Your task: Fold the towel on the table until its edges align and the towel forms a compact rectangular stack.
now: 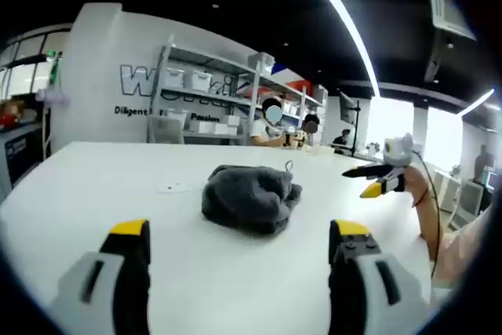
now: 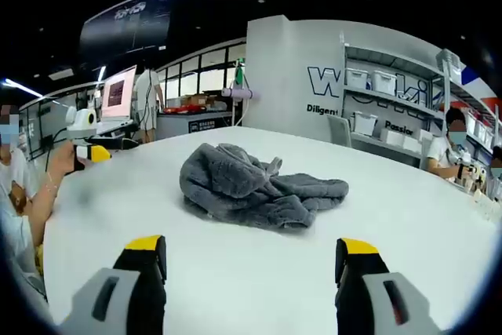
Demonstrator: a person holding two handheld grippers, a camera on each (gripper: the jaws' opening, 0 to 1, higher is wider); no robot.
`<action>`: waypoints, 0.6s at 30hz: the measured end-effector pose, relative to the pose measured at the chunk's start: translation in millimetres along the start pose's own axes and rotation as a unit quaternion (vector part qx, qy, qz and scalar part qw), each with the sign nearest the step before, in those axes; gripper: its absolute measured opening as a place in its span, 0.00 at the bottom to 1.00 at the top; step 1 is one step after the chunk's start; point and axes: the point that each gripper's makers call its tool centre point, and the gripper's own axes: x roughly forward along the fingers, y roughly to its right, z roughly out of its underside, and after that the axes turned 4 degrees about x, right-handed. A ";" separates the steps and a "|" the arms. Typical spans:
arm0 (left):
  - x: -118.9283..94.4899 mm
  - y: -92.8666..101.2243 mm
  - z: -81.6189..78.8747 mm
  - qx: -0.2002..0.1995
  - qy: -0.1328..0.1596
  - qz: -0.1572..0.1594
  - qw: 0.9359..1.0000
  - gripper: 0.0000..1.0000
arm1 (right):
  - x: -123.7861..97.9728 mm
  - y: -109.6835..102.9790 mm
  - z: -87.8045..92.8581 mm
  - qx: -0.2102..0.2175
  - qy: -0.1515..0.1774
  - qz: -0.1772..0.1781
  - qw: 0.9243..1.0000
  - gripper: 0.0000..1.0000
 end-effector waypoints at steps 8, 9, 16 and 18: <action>-1.0 0.6 3.9 0.003 -0.009 -0.002 1.000 0.99 | 0.2 2.8 -0.3 0.000 -0.001 0.003 1.000 0.94; -1.0 0.2 3.9 0.002 -0.009 -0.002 1.000 0.99 | 0.1 2.9 -0.2 0.000 -0.002 0.003 1.000 0.94; -0.5 -2.3 3.0 0.002 -0.010 -0.003 1.000 0.99 | 0.1 3.5 -0.9 -0.001 -0.002 0.002 1.000 0.94; -0.4 -1.8 3.8 0.002 -0.011 -0.003 1.000 0.99 | -0.4 3.5 -0.9 -0.001 -0.002 0.003 1.000 0.94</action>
